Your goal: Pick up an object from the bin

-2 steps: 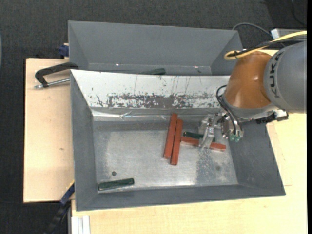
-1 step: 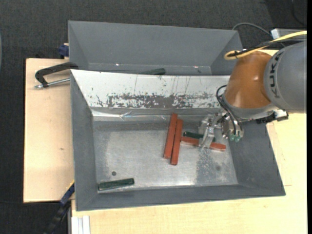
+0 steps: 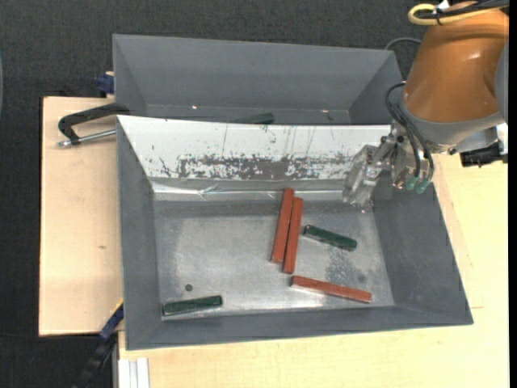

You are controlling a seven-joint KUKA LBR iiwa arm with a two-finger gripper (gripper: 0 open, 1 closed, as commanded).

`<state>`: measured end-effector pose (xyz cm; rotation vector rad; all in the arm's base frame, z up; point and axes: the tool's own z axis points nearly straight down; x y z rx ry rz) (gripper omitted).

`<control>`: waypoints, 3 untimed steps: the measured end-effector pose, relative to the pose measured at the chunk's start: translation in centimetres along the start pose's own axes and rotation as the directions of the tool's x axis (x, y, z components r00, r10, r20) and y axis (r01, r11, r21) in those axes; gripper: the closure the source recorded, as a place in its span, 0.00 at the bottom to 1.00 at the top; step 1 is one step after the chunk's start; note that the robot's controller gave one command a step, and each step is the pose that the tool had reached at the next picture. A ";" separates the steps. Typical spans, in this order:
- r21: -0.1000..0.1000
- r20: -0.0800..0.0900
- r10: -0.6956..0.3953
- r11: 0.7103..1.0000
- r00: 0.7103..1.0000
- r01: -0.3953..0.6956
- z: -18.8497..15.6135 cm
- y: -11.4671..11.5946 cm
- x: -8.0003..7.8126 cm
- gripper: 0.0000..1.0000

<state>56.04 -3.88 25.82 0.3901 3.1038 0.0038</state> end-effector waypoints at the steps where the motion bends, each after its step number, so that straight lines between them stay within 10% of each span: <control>1: 0.003 -0.008 0.001 1.000 1.000 -0.001 0.4 -0.1 0.1 0.00; 3: 0.003 -0.008 -0.093 0.996 0.996 0.093 1.2 0.6 -0.3 0.00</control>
Offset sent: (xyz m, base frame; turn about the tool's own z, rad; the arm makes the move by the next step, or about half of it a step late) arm 0.0000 0.0000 0.0000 0.0000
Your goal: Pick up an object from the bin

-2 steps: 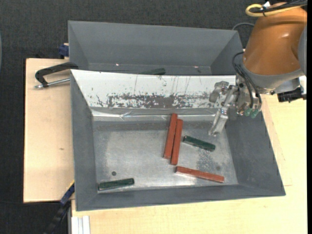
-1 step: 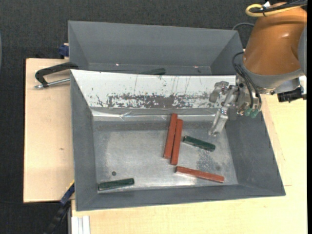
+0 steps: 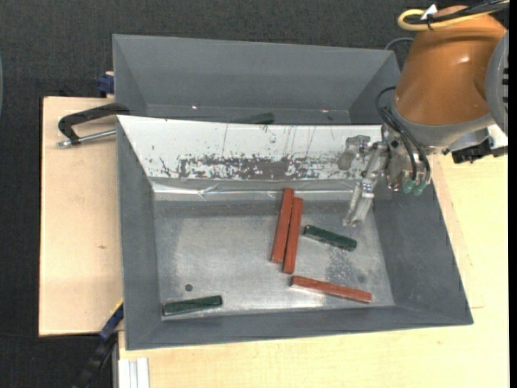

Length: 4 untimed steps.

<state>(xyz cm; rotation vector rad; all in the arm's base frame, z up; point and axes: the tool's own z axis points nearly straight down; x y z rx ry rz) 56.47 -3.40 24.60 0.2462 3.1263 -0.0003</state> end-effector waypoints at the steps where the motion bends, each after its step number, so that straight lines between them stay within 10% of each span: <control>1: -0.001 0.002 -0.078 0.997 0.997 0.078 5.2 -0.6 0.9 0.00; 2: 0.000 -0.006 0.158 0.987 0.987 -0.158 8.5 -1.7 1.5 0.00; 3: -0.001 -0.003 0.019 1.000 1.000 -0.019 17.0 -1.8 2.9 1.00; 4: -0.001 -0.003 0.019 1.000 1.000 -0.019 17.0 -1.8 2.9 0.00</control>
Offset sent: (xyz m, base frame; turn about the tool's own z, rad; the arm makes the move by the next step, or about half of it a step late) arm -0.0224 -0.0236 -0.1010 0.1277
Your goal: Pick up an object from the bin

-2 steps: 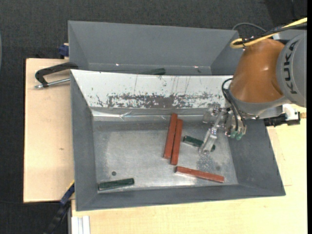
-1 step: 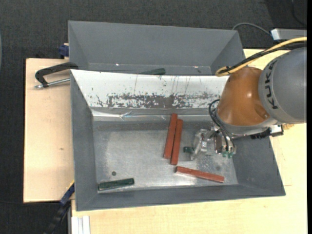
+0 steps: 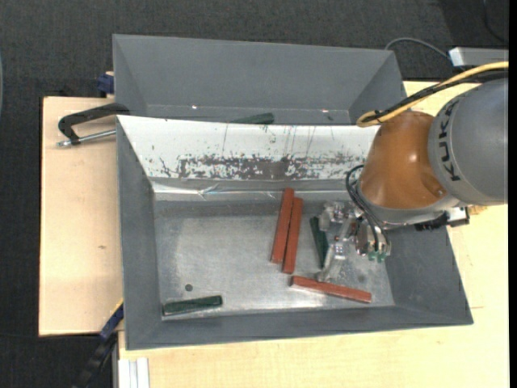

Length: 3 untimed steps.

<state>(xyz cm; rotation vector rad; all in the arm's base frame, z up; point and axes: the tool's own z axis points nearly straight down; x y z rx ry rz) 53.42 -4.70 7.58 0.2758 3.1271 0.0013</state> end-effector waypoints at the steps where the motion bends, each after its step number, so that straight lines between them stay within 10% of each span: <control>1: 0.000 0.000 0.000 1.000 1.000 0.000 0.0 0.0 0.0 0.00; 3: 0.000 0.000 0.204 0.979 0.979 -0.204 0.0 -3.3 2.5 0.00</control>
Offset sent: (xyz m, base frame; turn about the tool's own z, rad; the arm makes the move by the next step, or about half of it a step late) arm -0.0184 -0.0392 -0.0058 0.1796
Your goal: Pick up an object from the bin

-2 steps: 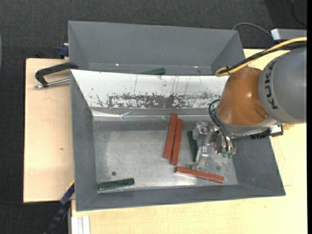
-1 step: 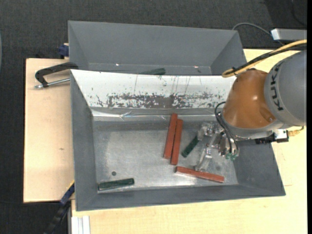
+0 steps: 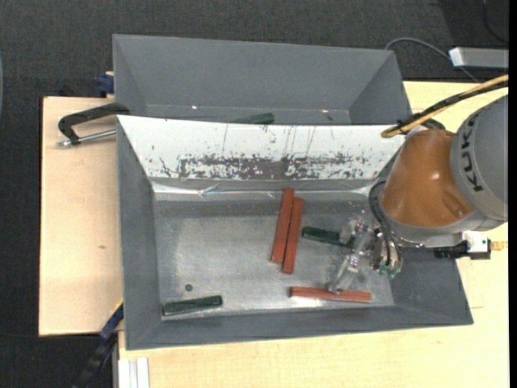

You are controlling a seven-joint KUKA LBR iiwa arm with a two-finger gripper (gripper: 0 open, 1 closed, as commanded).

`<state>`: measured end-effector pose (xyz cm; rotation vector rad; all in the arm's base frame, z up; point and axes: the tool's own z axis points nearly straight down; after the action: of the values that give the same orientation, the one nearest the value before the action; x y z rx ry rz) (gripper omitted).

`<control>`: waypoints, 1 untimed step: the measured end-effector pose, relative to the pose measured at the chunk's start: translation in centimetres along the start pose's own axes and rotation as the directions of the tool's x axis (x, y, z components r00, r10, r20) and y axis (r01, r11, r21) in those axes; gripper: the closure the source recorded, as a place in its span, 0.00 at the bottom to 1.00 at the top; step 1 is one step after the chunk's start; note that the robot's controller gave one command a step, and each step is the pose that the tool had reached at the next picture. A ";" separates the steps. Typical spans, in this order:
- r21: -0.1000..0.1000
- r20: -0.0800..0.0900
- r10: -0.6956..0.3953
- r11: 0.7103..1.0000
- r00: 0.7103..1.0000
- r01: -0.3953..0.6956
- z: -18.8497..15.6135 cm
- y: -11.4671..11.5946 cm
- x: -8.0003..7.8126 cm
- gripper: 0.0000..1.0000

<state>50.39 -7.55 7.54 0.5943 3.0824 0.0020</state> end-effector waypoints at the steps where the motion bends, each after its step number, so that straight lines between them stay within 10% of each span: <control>1: 0.000 0.000 -0.038 0.999 0.999 0.038 -2.0 6.4 -3.4 0.00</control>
Offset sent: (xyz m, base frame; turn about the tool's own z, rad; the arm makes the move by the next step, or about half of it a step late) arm 0.0087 -0.0731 0.0049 0.0840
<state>55.97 -2.88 9.53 0.5359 3.0932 0.0012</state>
